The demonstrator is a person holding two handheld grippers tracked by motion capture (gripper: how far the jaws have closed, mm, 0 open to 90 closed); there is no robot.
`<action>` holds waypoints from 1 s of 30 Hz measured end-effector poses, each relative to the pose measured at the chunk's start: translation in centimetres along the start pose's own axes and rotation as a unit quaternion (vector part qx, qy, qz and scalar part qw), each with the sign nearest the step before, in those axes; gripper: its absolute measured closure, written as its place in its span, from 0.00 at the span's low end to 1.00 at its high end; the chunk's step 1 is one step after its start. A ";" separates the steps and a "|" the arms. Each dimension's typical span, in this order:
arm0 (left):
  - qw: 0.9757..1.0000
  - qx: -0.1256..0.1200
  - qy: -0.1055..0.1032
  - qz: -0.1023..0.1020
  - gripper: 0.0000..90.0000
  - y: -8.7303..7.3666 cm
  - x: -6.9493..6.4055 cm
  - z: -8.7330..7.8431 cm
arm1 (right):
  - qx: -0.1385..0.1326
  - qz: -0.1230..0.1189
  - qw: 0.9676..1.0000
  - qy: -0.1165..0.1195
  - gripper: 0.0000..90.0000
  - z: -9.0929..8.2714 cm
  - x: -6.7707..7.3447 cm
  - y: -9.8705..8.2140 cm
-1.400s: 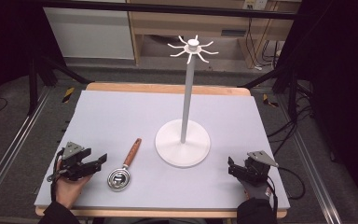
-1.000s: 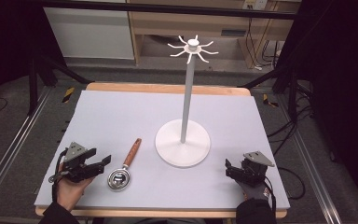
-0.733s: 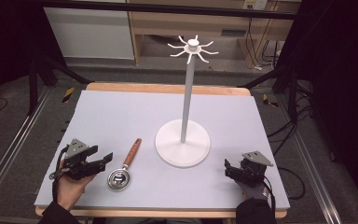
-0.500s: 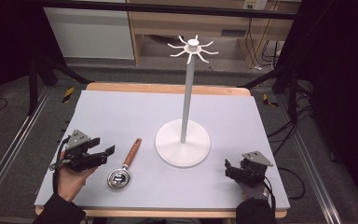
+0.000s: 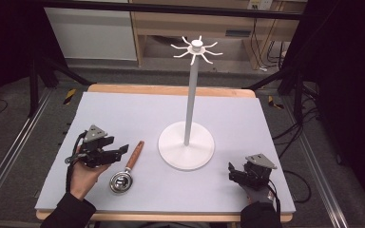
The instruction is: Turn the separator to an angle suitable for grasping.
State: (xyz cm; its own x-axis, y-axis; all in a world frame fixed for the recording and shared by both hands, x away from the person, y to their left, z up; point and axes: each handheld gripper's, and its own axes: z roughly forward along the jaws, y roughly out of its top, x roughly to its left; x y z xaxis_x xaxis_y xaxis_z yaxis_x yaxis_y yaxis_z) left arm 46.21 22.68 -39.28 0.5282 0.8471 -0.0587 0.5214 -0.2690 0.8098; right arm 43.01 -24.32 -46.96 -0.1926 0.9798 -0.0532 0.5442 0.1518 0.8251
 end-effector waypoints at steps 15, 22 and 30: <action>0.996 0.083 -0.004 0.038 0.40 -1.5 -1.1 3.9 | 0.007 -0.014 1.000 0.006 0.09 0.4 0.8 -0.1; 0.993 0.115 -0.012 0.038 0.42 -2.1 -1.3 5.4 | 0.009 -0.015 1.000 0.002 0.09 0.6 0.8 -0.1; 0.990 0.136 -0.008 0.023 0.52 -2.7 -1.3 6.7 | 0.013 -0.016 1.000 0.003 0.09 0.7 0.9 -0.1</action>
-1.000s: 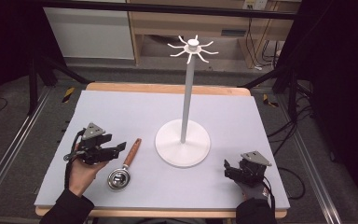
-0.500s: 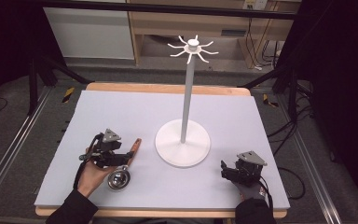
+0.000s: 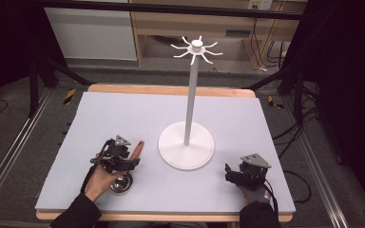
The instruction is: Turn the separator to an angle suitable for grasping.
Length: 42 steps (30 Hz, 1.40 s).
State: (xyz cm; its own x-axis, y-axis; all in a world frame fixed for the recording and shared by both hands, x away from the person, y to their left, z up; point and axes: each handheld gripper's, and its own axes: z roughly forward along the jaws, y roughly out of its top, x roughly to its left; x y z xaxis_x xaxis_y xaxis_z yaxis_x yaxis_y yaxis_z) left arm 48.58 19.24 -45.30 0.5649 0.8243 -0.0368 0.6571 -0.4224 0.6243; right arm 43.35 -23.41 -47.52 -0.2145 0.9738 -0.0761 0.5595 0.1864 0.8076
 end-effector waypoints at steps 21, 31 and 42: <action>0.999 0.035 0.008 -0.017 0.66 -0.1 0.1 1.0 | 0.004 0.000 1.000 0.000 0.09 0.1 -0.1 0.0; 0.999 0.041 0.001 -0.015 0.73 -0.2 0.6 0.3 | 0.006 0.001 1.000 0.000 0.09 0.1 -0.2 -0.1; 0.998 0.061 -0.007 0.013 0.75 -1.0 0.7 -0.6 | 0.006 0.003 1.000 0.000 0.08 0.0 -0.2 -0.1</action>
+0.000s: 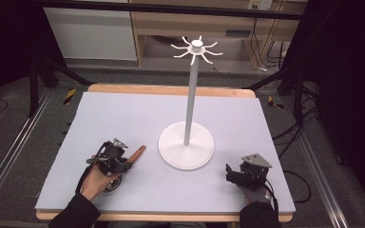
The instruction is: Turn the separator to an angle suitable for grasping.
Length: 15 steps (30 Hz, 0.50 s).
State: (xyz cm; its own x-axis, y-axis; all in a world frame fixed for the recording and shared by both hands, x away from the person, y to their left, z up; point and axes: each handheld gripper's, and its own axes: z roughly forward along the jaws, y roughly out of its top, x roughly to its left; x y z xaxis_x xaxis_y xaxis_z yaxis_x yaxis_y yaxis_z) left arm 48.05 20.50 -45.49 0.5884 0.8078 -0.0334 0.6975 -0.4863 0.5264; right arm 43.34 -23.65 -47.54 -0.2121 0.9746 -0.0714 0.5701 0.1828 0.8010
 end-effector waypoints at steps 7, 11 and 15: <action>1.000 0.016 0.004 0.011 0.74 -0.3 -0.3 -0.1 | -0.001 -0.001 1.000 0.001 0.08 0.0 0.0 0.0; 0.999 0.017 0.022 0.016 0.60 -0.1 -0.7 0.0 | 0.002 -0.001 1.000 -0.001 0.08 0.0 0.0 0.0; 0.999 0.003 0.023 0.022 0.50 0.7 -0.8 -0.4 | 0.001 -0.002 1.000 0.000 0.08 0.0 -0.1 0.0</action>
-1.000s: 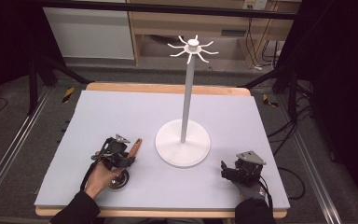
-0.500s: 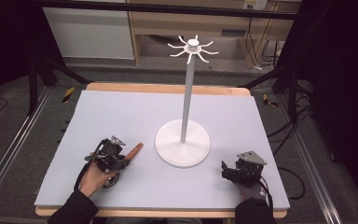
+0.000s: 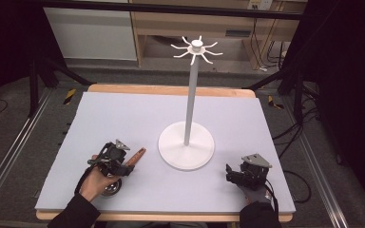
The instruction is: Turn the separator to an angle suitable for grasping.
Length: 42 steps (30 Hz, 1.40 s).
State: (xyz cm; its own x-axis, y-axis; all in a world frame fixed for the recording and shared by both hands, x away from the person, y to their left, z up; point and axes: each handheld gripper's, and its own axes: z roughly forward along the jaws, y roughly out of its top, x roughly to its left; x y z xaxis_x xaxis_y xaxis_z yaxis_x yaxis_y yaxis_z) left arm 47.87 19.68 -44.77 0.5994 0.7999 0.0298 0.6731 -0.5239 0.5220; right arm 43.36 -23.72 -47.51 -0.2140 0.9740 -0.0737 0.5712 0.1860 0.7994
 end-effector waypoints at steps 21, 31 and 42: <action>1.000 0.016 -0.007 0.005 0.60 2.0 0.3 2.3 | 0.008 0.006 1.000 0.008 0.08 0.1 -0.2 0.1; 1.000 0.015 -0.007 0.006 0.63 1.9 0.5 2.3 | 0.009 0.003 1.000 0.009 0.08 0.2 -0.2 0.1; 0.999 0.033 -0.011 0.009 0.66 2.0 0.3 2.1 | 0.014 0.003 1.000 0.011 0.08 0.3 -0.1 0.1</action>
State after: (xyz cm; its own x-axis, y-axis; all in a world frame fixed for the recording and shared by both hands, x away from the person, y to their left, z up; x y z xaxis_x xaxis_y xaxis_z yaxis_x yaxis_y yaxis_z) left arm 50.29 18.26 -45.54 0.6206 0.7839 0.0187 0.6888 -0.5565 0.4646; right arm 43.70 -23.74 -47.64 -0.2283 0.9720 -0.0551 0.5943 0.1840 0.7829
